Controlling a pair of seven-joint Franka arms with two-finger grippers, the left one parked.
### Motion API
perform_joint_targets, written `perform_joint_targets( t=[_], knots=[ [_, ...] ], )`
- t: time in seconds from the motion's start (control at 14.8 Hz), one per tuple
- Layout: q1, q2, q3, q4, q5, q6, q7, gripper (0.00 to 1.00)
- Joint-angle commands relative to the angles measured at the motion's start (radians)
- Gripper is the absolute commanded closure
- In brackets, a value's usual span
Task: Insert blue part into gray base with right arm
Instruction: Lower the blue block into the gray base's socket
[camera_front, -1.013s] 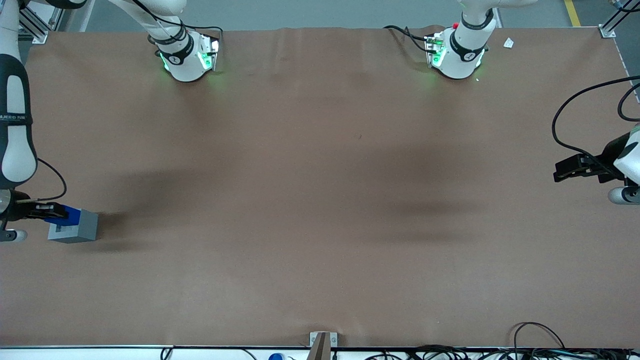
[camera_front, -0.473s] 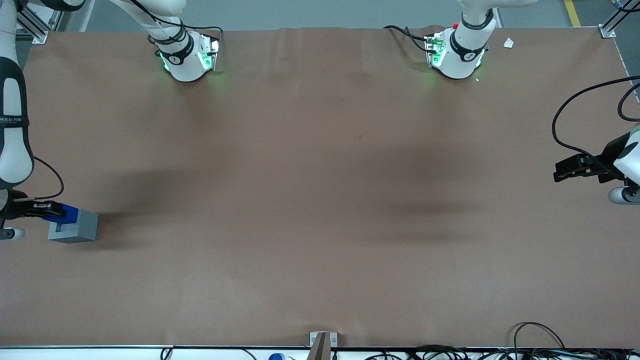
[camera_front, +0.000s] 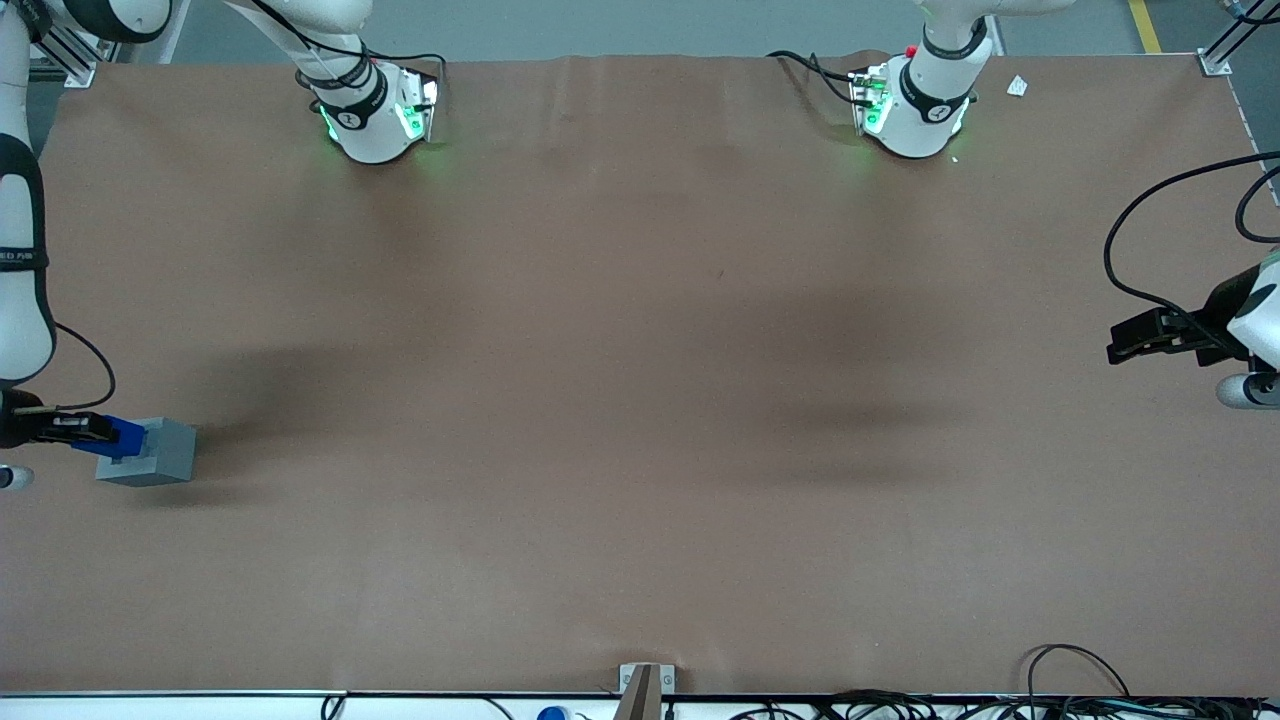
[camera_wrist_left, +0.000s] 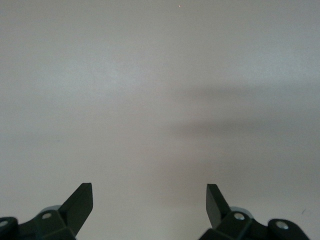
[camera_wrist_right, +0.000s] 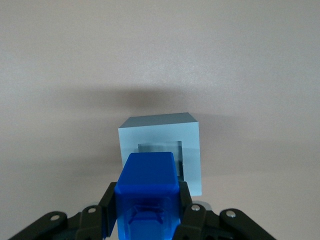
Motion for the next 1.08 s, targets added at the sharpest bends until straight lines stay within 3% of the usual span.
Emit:
perform_joint_targets(
  t=[0.0, 1.01],
  knots=[
    [-0.023, 0.021, 0.019, 0.030, -0.009, 0.000, -0.011, 0.76],
    [-0.035, 0.039, 0.020, 0.033, 0.000, 0.010, -0.015, 0.76]
  ],
)
